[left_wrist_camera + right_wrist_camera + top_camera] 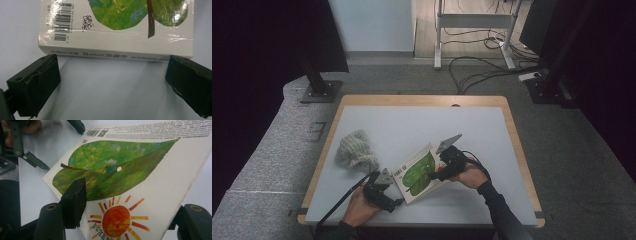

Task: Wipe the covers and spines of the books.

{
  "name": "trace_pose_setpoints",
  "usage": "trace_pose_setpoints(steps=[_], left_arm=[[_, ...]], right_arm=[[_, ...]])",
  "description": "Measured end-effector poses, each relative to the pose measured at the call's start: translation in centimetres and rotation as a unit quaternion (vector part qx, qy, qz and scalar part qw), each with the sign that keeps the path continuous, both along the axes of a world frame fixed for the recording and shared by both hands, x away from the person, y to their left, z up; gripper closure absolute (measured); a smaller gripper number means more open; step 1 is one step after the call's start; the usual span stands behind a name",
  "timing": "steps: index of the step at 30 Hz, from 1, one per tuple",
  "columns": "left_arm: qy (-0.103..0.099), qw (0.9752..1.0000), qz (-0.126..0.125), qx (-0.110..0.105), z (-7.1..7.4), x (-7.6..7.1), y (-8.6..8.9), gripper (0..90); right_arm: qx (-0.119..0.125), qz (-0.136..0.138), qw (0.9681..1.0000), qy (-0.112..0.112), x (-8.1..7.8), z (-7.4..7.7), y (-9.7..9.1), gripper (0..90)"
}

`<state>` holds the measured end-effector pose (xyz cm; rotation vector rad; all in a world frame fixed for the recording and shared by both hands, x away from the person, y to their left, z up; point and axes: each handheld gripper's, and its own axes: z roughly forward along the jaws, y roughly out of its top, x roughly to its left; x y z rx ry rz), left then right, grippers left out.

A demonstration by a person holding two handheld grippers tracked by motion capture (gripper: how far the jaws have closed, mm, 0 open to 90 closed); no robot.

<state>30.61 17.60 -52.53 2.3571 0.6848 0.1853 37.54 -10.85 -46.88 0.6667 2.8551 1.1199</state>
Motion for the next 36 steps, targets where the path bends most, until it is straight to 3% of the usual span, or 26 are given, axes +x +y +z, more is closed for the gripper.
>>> trace_pose_setpoints(steps=[3,7,19,36], left_arm=[[0.014,0.9999,0.003,-0.005,0.2,0.1,0.2,0.0],[0.013,0.9999,0.007,-0.005,0.4,0.2,0.4,0.0],[0.027,0.9989,0.015,-0.034,0.8,0.6,0.6,0.0],[0.035,0.9989,0.007,-0.03,1.0,1.2,-0.1,0.0]], right_arm=[[-0.002,0.001,1.0,-0.002,-0.1,0.0,0.0,34.4],[-0.004,-0.003,1.0,-0.003,-0.2,-0.4,-0.1,34.3],[0.004,-0.006,0.9999,-0.014,-0.9,-0.9,-0.8,34.4],[0.002,-0.008,0.9997,-0.021,-2.3,-1.4,-1.9,37.3]])
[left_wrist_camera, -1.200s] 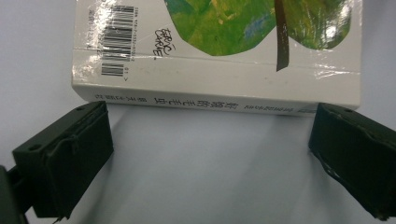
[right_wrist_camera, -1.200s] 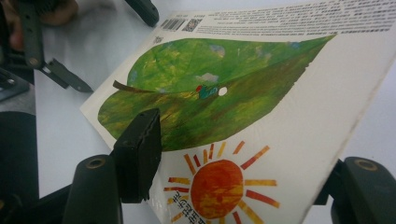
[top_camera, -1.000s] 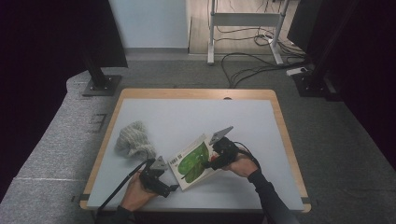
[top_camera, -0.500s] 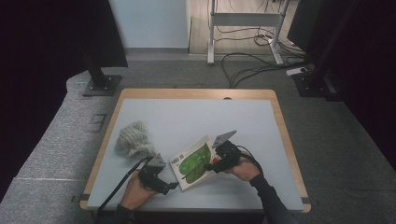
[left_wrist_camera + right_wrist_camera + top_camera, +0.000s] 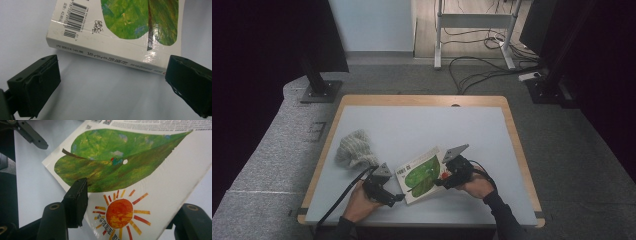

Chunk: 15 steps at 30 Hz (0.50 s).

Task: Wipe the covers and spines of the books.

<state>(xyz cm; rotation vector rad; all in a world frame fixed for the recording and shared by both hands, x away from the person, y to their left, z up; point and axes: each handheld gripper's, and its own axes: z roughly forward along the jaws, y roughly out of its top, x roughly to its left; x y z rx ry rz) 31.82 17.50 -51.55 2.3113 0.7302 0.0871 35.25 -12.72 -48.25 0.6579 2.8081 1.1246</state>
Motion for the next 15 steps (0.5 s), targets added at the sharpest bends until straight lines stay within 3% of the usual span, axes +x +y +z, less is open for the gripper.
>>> trace_pose_setpoints(steps=[5,9,15], left_arm=[[0.004,1.0,-0.003,-0.001,0.0,0.1,-0.3,0.0],[0.002,0.9999,-0.011,0.01,0.1,0.2,-0.8,0.0],[0.01,0.9998,-0.018,0.004,0.1,0.6,-1.2,0.0]], right_arm=[[0.002,-0.001,1.0,0.004,-0.3,-0.4,-0.5,37.8],[0.006,-0.002,1.0,0.005,-0.5,-0.7,-0.8,38.2],[0.01,-0.006,0.9999,0.005,-0.7,-1.0,-1.0,38.6]])
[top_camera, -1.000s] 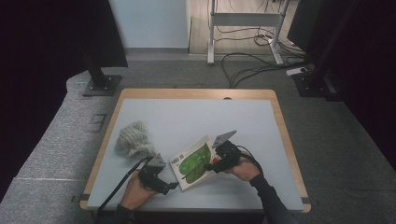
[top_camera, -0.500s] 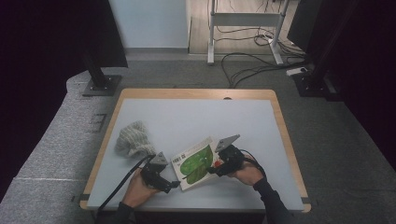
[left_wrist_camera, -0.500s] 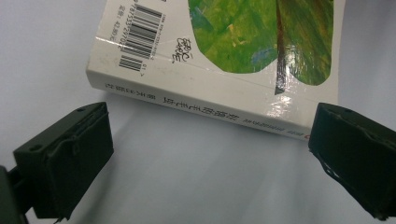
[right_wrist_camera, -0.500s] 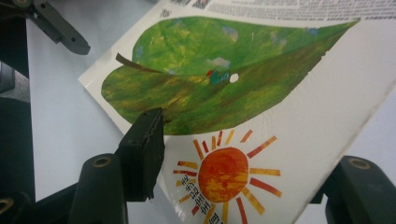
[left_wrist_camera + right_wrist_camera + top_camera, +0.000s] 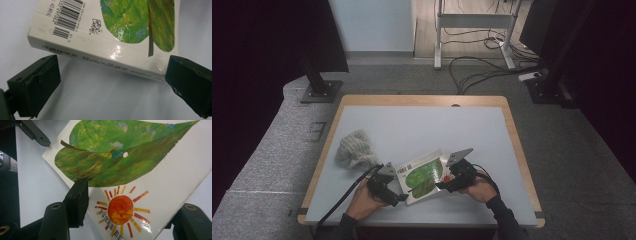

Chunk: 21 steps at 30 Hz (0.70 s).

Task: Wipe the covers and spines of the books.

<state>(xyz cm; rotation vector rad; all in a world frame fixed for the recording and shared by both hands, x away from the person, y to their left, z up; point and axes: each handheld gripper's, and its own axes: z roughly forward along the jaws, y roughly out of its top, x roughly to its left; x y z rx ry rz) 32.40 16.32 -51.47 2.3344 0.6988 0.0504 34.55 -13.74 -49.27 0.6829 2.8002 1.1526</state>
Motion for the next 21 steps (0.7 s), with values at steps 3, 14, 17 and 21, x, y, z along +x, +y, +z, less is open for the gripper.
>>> trace_pose_setpoints(steps=[3,14,17,21], left_arm=[[0.003,1.0,-0.002,-0.005,0.0,0.1,-0.1,0.8],[0.007,0.9999,-0.011,-0.01,0.1,0.5,-1.2,2.8],[0.0,0.9999,-0.011,-0.012,0.4,0.4,-1.1,5.9],[-0.004,0.9998,-0.009,-0.016,0.7,0.3,-1.0,9.9]], right_arm=[[0.003,-0.002,1.0,0.003,-0.1,-0.1,-0.1,38.6],[0.01,0.001,0.9999,0.009,-0.2,-0.7,-0.8,40.4],[0.009,0.006,0.9999,0.01,-0.3,-0.5,-1.0,40.3],[0.008,0.009,0.9999,0.011,-0.2,-0.4,-1.1,36.1]])
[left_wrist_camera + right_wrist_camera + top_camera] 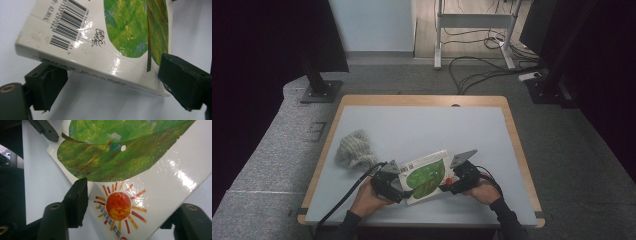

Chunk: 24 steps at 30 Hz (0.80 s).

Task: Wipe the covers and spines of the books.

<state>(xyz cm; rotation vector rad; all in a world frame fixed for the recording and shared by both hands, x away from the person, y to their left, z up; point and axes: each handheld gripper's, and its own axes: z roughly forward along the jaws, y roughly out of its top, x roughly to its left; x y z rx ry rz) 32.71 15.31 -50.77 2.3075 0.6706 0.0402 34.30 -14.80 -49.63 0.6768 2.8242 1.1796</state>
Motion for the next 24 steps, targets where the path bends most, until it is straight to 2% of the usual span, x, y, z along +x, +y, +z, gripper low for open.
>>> trace_pose_setpoints(steps=[2,8,16,22,24], left_arm=[[0.001,1.0,0.001,-0.001,0.0,0.0,0.0,10.6],[-0.004,1.0,0.001,0.004,0.2,0.0,0.0,12.3],[-0.011,0.9999,0.003,0.005,0.5,0.0,0.0,15.9],[-0.008,1.0,0.005,0.004,1.0,0.1,0.2,21.4],[-0.006,1.0,0.005,0.003,1.2,0.2,0.3,23.7]], right_arm=[[-0.002,-0.002,1.0,-0.006,0.0,0.1,0.0,33.1],[-0.01,-0.043,0.9987,-0.027,0.6,0.4,-0.7,30.0],[-0.004,-0.07,0.9976,-0.002,2.3,0.1,-0.9,26.1],[-0.005,-0.077,0.9969,0.016,3.6,-0.4,-0.4,25.9],[0.001,-0.074,0.9971,0.02,3.9,-0.4,-0.2,27.8]])
